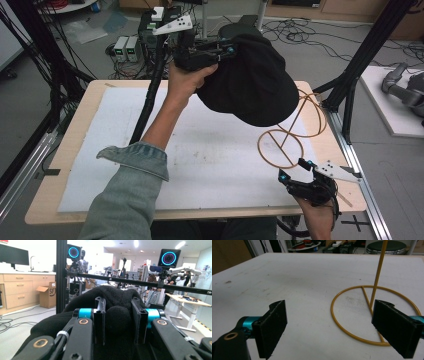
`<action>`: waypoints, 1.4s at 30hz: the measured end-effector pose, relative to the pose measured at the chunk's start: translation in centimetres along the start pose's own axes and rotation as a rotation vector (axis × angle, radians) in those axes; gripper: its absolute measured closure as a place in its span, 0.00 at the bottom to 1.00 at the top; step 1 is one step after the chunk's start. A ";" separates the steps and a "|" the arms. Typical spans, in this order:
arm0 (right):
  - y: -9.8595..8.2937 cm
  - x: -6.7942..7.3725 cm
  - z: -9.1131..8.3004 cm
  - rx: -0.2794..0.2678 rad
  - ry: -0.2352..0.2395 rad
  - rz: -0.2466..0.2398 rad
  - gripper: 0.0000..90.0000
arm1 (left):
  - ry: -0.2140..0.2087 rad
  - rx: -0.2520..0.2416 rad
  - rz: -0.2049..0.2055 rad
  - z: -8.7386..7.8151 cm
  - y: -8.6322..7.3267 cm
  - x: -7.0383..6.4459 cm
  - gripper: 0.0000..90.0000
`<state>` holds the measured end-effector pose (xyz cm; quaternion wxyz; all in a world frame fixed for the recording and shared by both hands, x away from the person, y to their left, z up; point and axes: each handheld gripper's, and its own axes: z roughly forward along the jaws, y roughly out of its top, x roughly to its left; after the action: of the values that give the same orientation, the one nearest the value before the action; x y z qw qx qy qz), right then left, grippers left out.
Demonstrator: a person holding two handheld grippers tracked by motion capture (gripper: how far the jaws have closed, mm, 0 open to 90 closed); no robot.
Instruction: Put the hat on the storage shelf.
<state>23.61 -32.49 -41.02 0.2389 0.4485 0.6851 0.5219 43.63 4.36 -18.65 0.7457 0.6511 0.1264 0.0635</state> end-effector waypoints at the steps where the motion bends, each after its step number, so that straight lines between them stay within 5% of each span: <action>1: 0.0 0.0 0.0 0.000 0.000 0.000 0.14 | -0.002 0.000 -0.005 0.3 -0.1 0.1 0.77; 18: -0.1 0.0 0.0 0.006 0.003 0.007 0.14 | -0.022 -0.009 -0.069 3.8 -2.6 1.4 0.77; 42: -0.1 -0.1 0.0 0.010 0.007 0.007 0.14 | -0.054 0.076 -0.096 9.7 -6.4 0.5 0.77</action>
<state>23.63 -32.57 -41.13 0.2327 0.4503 0.6870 0.5207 46.29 -5.74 -23.82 0.7259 0.6734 0.1399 0.0052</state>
